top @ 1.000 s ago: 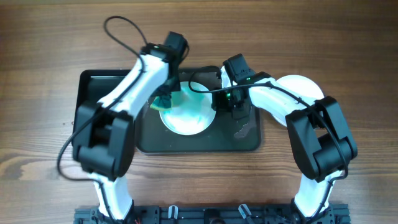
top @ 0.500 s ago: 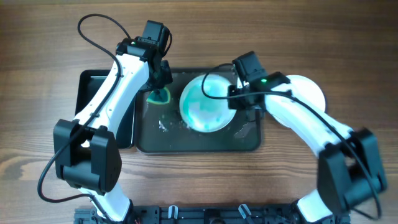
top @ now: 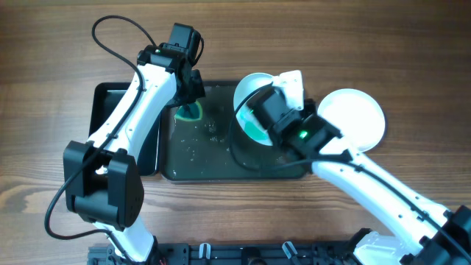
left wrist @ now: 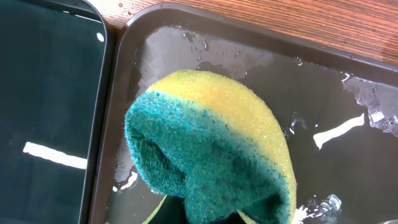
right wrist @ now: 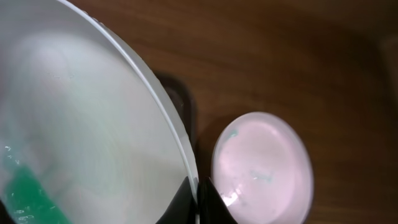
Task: Clean dirty plates on tray and stack at the side
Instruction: 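Lift the cleaned plate and carry it right with the right gripper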
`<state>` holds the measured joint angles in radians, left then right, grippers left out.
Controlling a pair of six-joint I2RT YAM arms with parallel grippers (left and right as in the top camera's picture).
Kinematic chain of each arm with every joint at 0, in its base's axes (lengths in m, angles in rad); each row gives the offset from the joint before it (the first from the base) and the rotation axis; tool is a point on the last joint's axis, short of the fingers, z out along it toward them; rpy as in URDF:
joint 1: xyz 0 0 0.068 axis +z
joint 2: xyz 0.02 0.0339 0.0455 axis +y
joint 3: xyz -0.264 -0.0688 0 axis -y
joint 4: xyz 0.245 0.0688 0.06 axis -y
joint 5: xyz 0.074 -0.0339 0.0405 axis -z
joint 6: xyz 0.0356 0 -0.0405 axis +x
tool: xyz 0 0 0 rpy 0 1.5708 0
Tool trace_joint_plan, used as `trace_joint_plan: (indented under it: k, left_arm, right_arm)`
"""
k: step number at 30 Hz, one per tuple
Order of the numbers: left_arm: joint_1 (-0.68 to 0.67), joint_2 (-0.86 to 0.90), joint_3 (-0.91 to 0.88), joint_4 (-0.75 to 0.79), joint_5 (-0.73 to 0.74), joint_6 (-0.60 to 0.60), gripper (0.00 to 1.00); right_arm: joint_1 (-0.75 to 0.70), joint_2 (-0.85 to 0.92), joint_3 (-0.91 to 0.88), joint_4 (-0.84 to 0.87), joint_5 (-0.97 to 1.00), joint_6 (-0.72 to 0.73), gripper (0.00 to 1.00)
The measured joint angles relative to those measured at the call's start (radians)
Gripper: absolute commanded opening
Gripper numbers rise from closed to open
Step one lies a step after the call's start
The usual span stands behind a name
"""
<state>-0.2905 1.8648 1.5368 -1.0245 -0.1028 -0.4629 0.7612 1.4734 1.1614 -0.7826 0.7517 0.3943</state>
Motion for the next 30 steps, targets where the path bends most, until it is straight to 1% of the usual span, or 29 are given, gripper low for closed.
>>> trace_joint_plan:
  k: [6, 12, 17, 21, 27, 30]
  left_arm:
    - [0.000, 0.000, 0.000, 0.000, 0.000, 0.000, 0.04]
    - [0.000, 0.000, 0.000, 0.000, 0.000, 0.000, 0.04]
    - [0.000, 0.000, 0.000, 0.000, 0.000, 0.000, 0.04]
    - [0.000, 0.000, 0.000, 0.000, 0.000, 0.000, 0.04]
    - [0.000, 0.000, 0.000, 0.000, 0.000, 0.000, 0.04]
    - [0.000, 0.000, 0.000, 0.000, 0.000, 0.000, 0.04]
  right_arm:
    - [0.162, 0.000, 0.000, 0.001, 0.310, -0.007, 0.04]
    - [0.239, 0.000, 0.000, 0.002, 0.510, -0.053, 0.04]
    - [0.249, 0.000, 0.000, 0.024, 0.613, -0.111, 0.04]
    - [0.249, 0.000, 0.000, 0.080, 0.686, -0.183, 0.04]
    - [0.249, 0.000, 0.000, 0.118, 0.719, -0.222, 0.04]
    - [0.249, 0.000, 0.000, 0.119, 0.682, -0.226, 0.04]
